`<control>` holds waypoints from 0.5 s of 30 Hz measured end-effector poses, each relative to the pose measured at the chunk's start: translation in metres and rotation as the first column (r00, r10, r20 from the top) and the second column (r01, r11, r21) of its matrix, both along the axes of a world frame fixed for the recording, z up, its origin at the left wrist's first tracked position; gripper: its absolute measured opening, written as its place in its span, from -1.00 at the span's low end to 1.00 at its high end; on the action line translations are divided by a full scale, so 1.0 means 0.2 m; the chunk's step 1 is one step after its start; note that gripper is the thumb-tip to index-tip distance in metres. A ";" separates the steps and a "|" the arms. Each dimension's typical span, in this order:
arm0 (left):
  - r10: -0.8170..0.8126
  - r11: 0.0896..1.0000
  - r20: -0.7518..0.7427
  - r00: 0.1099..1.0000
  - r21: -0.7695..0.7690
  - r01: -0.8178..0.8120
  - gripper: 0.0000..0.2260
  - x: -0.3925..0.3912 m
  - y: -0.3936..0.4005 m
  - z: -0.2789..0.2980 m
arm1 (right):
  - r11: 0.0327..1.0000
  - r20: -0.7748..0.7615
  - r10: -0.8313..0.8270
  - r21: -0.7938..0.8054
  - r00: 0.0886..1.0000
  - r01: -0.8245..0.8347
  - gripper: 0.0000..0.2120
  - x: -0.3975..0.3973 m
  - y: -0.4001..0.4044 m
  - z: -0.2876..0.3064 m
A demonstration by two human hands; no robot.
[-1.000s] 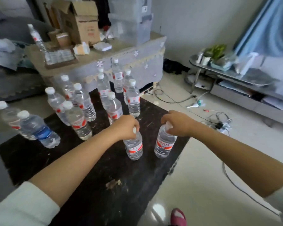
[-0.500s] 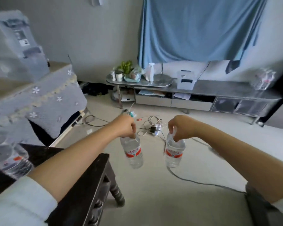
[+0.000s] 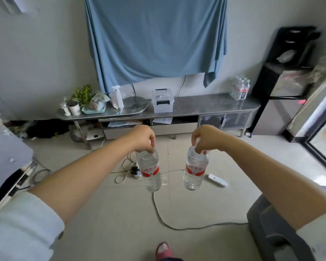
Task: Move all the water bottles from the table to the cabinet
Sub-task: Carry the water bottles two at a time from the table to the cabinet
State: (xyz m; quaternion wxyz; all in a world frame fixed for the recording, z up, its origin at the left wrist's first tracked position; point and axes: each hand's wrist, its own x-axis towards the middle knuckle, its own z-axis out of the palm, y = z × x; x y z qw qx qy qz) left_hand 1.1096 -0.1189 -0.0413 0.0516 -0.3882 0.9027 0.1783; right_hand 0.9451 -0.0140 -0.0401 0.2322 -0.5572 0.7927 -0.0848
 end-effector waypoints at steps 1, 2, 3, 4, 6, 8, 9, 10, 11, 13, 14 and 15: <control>-0.016 1.000 0.000 1.000 -0.005 0.016 -0.86 -0.06 -0.05 0.00 | 1.000 0.011 -0.020 -0.008 1.000 0.020 -0.91 -0.05 -0.04 0.00; -0.036 0.999 -0.002 0.999 -0.004 0.036 -0.87 -0.15 -0.10 0.00 | 0.999 0.025 -0.041 -0.018 0.999 0.041 -0.89 -0.11 -0.09 0.00; -0.056 0.998 -0.003 0.998 -0.006 0.056 -0.88 -0.22 -0.16 -0.01 | 0.998 0.036 -0.059 -0.025 0.998 0.060 -0.88 -0.17 -0.14 0.00; -0.080 0.997 -0.001 0.997 -0.009 0.080 -0.89 -0.32 -0.23 -0.01 | 0.997 0.040 -0.076 -0.024 0.996 0.077 -0.88 -0.24 -0.21 0.00; -0.128 0.992 0.005 0.992 -0.012 0.128 -0.89 -0.47 -0.37 -0.02 | 0.996 0.032 -0.084 -0.013 0.996 0.084 -0.87 -0.38 -0.32 -0.01; -0.173 0.985 0.004 0.985 -0.020 0.173 -0.88 -0.65 -0.53 -0.03 | 0.995 0.019 -0.101 0.003 0.995 0.101 -0.87 -0.54 -0.47 0.00; -0.192 0.981 0.006 0.981 -0.025 0.192 -0.87 -0.73 -0.59 -0.02 | 0.995 0.011 -0.104 0.006 0.995 0.104 -0.87 -0.60 -0.54 0.01; -0.206 0.978 0.010 0.978 -0.021 0.206 -0.87 -0.81 -0.66 -0.03 | 0.995 0.006 -0.102 0.008 0.995 0.102 -0.87 -0.66 -0.60 0.01; -0.220 0.975 0.013 0.975 -0.023 0.221 -0.86 -0.90 -0.74 -0.02 | 0.994 0.002 -0.108 0.006 0.994 0.108 -0.87 -0.73 -0.68 0.01; -0.246 0.969 0.013 0.969 -0.032 0.246 -0.86 -1.04 -0.85 -0.01 | 0.993 0.009 -0.121 -0.005 0.993 0.121 -0.86 -0.84 -0.79 0.01; -0.262 0.965 0.010 0.965 -0.028 0.262 -0.85 -1.13 -0.91 -0.01 | 0.990 0.011 -0.138 -0.010 0.990 0.138 -0.85 -0.92 -0.86 0.01; -0.280 0.960 0.007 0.960 -0.031 0.280 -0.85 -1.22 -0.98 -0.01 | 0.987 0.013 -0.161 -0.013 0.987 0.161 -0.86 -1.01 -0.92 0.01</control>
